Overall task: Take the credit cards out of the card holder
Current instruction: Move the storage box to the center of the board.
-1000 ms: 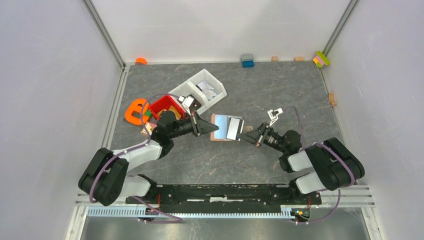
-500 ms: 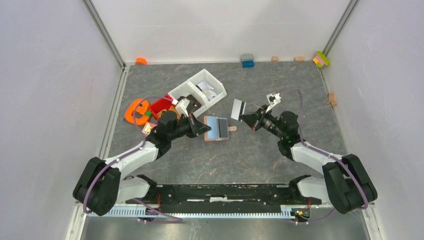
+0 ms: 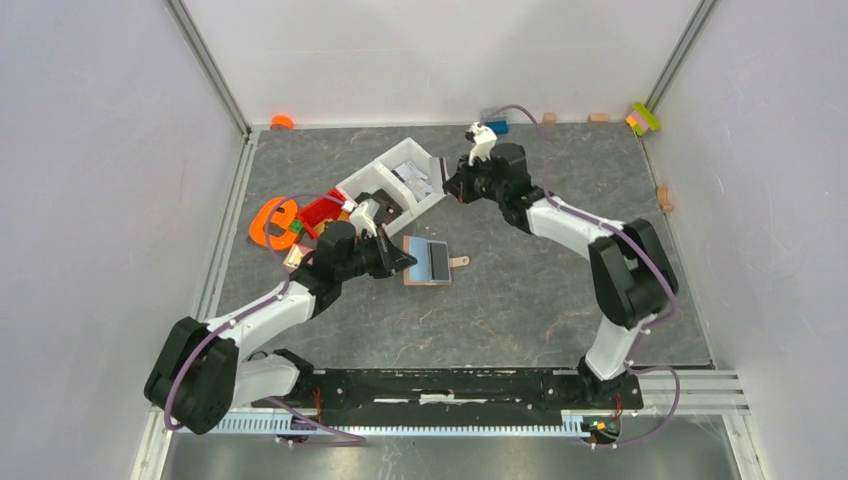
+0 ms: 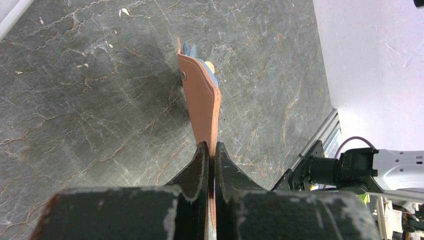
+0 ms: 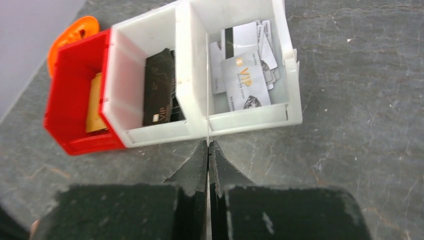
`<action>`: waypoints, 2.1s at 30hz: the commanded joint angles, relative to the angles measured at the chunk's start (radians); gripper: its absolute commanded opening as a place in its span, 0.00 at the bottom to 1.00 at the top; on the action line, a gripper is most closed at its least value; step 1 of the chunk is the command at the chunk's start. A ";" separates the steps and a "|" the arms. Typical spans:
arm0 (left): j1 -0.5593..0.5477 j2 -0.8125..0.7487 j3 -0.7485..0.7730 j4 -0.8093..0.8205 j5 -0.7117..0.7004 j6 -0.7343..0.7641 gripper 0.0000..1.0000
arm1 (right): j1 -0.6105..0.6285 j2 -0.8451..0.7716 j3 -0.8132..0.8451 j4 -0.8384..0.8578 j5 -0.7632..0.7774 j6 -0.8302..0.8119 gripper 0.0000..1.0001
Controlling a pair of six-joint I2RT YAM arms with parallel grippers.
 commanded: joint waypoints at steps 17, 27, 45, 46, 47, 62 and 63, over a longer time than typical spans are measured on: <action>-0.001 0.045 0.020 0.082 0.015 -0.055 0.02 | 0.115 0.394 0.524 -0.222 0.170 -0.257 0.00; -0.001 0.020 0.015 0.064 -0.003 -0.052 0.02 | 0.118 0.426 0.523 -0.263 0.208 -0.265 0.00; -0.002 -0.030 0.010 0.025 -0.042 -0.033 0.02 | 0.135 0.391 0.485 -0.412 0.222 -0.242 0.00; -0.001 -0.028 0.011 0.025 -0.042 -0.032 0.02 | 0.135 0.384 0.482 -0.418 0.222 -0.240 0.00; -0.001 -0.027 0.011 0.025 -0.041 -0.031 0.02 | 0.135 0.375 0.474 -0.419 0.223 -0.239 0.00; -0.002 -0.034 0.013 0.013 -0.050 -0.029 0.02 | 0.135 0.271 0.365 -0.341 0.125 -0.201 0.00; -0.001 -0.035 0.013 0.012 -0.053 -0.027 0.02 | 0.135 0.272 0.365 -0.336 0.109 -0.197 0.00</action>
